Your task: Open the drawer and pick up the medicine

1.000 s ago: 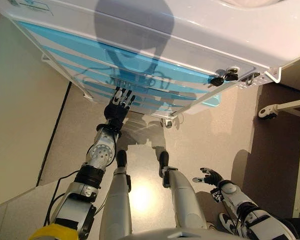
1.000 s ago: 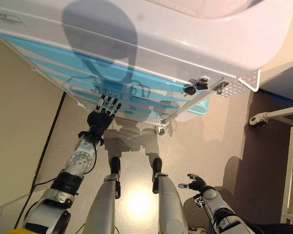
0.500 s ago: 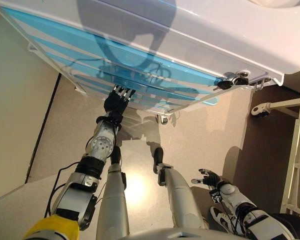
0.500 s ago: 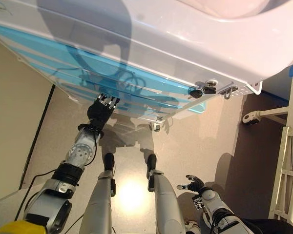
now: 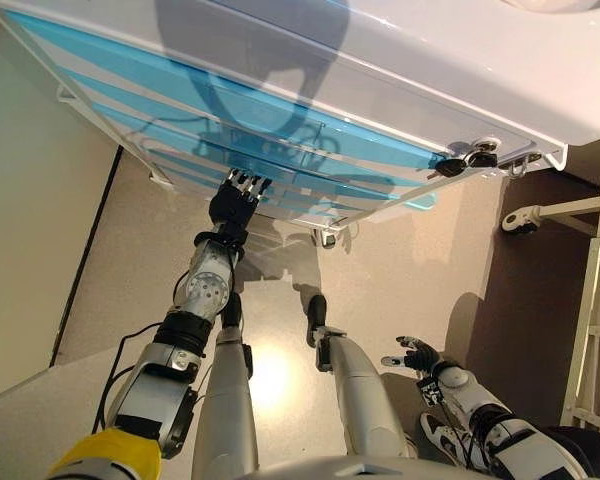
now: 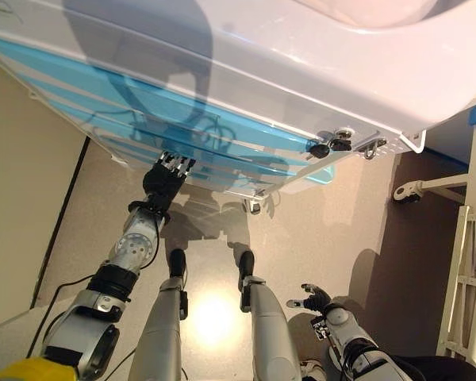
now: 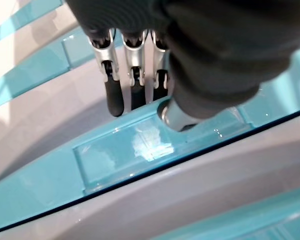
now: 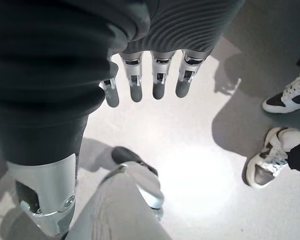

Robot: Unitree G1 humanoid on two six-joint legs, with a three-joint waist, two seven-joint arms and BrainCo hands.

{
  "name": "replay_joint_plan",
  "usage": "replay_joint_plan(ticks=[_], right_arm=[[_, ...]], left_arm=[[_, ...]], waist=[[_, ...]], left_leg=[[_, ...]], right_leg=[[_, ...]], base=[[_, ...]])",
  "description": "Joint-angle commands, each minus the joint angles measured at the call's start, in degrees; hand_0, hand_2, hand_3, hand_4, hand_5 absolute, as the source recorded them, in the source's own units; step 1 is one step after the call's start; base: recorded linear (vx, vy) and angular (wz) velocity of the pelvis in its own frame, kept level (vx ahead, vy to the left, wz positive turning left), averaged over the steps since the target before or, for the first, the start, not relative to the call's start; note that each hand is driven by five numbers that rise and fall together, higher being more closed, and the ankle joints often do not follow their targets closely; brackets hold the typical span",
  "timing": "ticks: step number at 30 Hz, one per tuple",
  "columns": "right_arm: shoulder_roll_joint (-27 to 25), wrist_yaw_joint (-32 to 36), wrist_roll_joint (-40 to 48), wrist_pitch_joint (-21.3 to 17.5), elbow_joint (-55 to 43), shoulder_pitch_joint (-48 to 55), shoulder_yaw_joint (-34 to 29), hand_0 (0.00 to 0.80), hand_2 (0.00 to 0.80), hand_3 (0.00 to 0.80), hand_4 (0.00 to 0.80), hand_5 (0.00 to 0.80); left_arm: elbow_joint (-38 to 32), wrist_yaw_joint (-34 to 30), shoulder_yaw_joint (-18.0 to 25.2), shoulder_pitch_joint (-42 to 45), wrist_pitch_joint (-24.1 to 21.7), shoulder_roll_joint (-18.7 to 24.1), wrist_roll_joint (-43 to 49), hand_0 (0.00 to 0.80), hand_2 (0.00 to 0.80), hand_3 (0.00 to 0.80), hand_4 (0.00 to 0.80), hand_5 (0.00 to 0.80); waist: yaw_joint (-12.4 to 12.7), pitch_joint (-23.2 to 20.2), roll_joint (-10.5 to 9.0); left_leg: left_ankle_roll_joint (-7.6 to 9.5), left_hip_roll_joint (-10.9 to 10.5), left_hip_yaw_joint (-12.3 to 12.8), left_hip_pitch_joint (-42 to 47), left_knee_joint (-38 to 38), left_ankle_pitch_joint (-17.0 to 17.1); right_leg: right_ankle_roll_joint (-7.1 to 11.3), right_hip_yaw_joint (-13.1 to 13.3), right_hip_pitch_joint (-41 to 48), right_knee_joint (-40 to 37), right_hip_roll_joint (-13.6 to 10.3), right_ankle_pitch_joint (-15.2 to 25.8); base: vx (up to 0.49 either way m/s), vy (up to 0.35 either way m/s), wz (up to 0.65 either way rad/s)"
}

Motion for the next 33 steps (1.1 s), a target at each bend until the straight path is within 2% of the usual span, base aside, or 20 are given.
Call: replay_joint_plan(ticks=[1,10,18,21,26,28,29,31,33], right_arm=[[-3.53,-0.68,0.8,-0.44,-2.11,1.01,1.62,0.0,0.0,0.0,0.0,0.0],[-4.56,-0.56,-0.52,-0.07,-5.42,2.42,0.91,0.0,0.0,0.0,0.0,0.0],[-5.63,-0.91,-1.64,0.41,-6.18,3.53,-0.34,0.0,0.0,0.0,0.0,0.0],[-5.78,-0.88,-1.6,0.54,-5.49,4.14,-1.31,0.0,0.0,0.0,0.0,0.0],[-5.92,-0.84,-2.26,0.19,-4.38,4.55,-0.78,0.0,0.0,0.0,0.0,0.0],[-5.81,-0.89,-2.46,-0.07,-3.63,4.47,-0.38,0.0,0.0,0.0,0.0,0.0],[-5.45,-1.01,-2.33,-0.34,-2.74,4.2,0.22,0.0,0.0,0.0,0.0,0.0],[-5.22,-0.99,-2.32,-0.47,-2.28,4.02,0.61,0.0,0.0,0.0,0.0,0.0],[-4.14,-1.04,-2.64,-0.91,-0.24,3.19,2.06,0.0,0.0,0.0,0.0,0.0]], left_arm=[[-6.53,-4.87,-2.33,-1.72,0.59,-4.18,1.79,0.8,0.8,0.8,0.8,0.8],[-13.87,-4.85,-3.25,7.81,1.39,-5.87,1.51,0.8,0.8,0.8,0.8,0.8],[-22.8,-5.22,-6.9,16.99,3.83,-5.04,1.48,0.8,0.8,0.8,0.8,0.8],[-30.84,-6.8,-9.12,22.65,5.75,-3.62,0.5,0.8,0.8,0.8,0.8,0.8],[-41.56,-8.57,-12.0,24.07,6.04,0.01,0.11,0.8,0.8,0.8,0.8,0.8],[-47.24,-9.08,-12.37,22.59,4.84,1.38,-0.04,0.8,0.8,0.8,0.8,0.8],[-52.51,-9.57,-12.11,20.58,2.9,2.57,0.21,0.8,0.8,0.8,0.8,0.8],[-54.65,-9.72,-11.69,19.62,2.42,2.64,-0.02,0.8,0.8,0.8,0.8,0.8],[-59.52,-9.71,-11.41,16.79,-0.41,2.57,0.32,0.8,0.8,0.8,0.8,0.8]], waist=[[0.67,0.22,2.43],[2.97,1.63,3.09],[5.32,3.27,4.55],[6.18,3.13,5.69],[6.74,3.12,6.59],[6.89,2.99,6.85],[7.06,2.85,7.03],[7.12,2.75,7.01],[7.38,2.43,7.05]], left_leg=[[1.04,-0.8,-0.28,-1.38,5.51,-5.23],[0.83,-1.4,-2.35,-2.15,9.03,-5.32],[0.22,-2.82,-6.07,-2.59,11.51,-4.55],[-0.26,-3.65,-7.76,-2.35,11.28,-3.93],[-0.57,-4.35,-8.38,-1.66,11.14,-3.8],[-0.64,-4.58,-8.59,-1.42,11.2,-3.88],[-0.7,-4.84,-8.69,-1.22,11.1,-4.0],[-0.7,-4.91,-8.68,-1.2,11.12,-4.05],[-0.64,-5.16,-8.5,-1.14,11.49,-4.41]], right_leg=[[0.97,-0.48,-0.96,1.87,1.2,0.28],[-0.29,-2.05,-1.07,7.18,0.46,-2.31],[-1.79,-5.19,-0.36,12.48,-0.92,-5.63],[-2.34,-6.83,0.43,14.06,-1.73,-7.24],[-2.71,-7.92,1.37,15.29,-2.44,-8.52],[-2.72,-8.32,1.73,15.62,-2.8,-8.97],[-2.82,-8.34,1.88,15.87,-2.92,-9.29],[-2.86,-8.43,1.9,16.08,-3.02,-9.46],[-2.85,-8.38,2.01,16.37,-3.16,-9.73]], base=[[-0.054,-0.036,0.01],[-0.047,-0.063,0.11],[-0.043,-0.094,0.32],[0.002,-0.092,0.38],[0.002,-0.018,0.32],[0.007,-0.006,0.26],[0.004,-0.001,0.16],[0.002,0.006,0.11],[0.003,0.007,0.03]])
